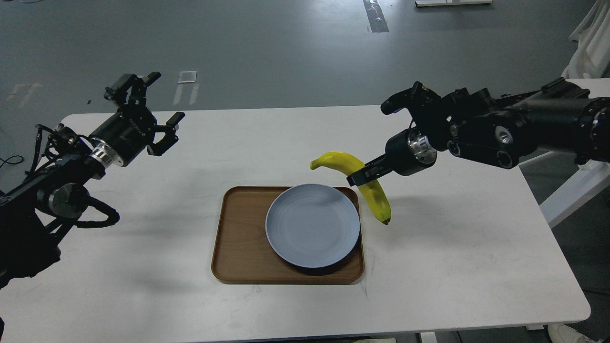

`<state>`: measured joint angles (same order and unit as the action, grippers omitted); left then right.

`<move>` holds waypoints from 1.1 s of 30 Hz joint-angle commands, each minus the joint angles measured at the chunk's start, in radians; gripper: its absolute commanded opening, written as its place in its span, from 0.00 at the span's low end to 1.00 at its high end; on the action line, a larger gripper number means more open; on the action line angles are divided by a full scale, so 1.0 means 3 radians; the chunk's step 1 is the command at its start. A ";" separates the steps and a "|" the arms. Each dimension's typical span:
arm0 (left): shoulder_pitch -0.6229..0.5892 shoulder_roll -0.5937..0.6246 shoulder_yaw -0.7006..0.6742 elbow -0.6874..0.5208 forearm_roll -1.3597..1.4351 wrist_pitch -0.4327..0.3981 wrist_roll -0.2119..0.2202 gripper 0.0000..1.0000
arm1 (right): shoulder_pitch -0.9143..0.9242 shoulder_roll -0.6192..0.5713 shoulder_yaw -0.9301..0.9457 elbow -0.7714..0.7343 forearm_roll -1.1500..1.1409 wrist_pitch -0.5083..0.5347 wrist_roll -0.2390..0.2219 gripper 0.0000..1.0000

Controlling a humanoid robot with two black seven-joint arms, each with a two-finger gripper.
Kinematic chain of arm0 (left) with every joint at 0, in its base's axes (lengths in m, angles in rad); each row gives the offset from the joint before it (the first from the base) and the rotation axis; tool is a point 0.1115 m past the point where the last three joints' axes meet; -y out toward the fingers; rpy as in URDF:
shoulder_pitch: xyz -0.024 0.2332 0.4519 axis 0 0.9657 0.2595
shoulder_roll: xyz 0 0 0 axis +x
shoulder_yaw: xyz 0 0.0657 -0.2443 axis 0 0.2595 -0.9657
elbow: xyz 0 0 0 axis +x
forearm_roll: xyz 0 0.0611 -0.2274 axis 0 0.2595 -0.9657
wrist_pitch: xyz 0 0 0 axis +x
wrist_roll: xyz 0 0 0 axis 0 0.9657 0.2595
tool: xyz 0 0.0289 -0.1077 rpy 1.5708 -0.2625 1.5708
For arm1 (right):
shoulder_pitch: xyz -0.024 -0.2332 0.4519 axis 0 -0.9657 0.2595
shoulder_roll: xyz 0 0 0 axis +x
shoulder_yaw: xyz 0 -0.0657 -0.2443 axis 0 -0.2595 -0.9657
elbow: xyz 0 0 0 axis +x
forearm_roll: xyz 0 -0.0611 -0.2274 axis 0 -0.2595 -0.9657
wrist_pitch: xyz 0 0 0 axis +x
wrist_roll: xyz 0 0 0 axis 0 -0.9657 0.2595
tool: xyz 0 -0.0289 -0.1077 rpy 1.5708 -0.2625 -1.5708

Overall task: Place banana on plate with both arms
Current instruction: 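Lower the banana onto the plate with the right gripper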

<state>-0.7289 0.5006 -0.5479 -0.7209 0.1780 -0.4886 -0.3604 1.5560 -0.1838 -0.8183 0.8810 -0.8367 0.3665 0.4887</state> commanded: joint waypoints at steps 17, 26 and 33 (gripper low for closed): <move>-0.0004 0.0014 0.0006 0.0000 -0.0005 0.0000 -0.0005 0.98 | -0.0283 0.0587 -0.0039 -0.0191 0.0309 0.0000 0.0000 0.26; -0.0004 0.0014 0.0006 0.0000 -0.0005 0.0000 -0.0005 0.98 | -0.0293 0.0582 -0.0039 -0.0252 0.0314 0.0000 0.0000 0.62; -0.0004 0.0014 0.0006 0.0000 -0.0005 0.0000 -0.0005 0.98 | -0.0293 0.0521 -0.0034 -0.0303 0.0319 0.0000 0.0000 0.96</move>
<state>-0.7303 0.5048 -0.5461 -0.7209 0.1764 -0.4887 -0.3618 1.4674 -0.0158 -0.8299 0.7965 -0.7413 0.3667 0.4887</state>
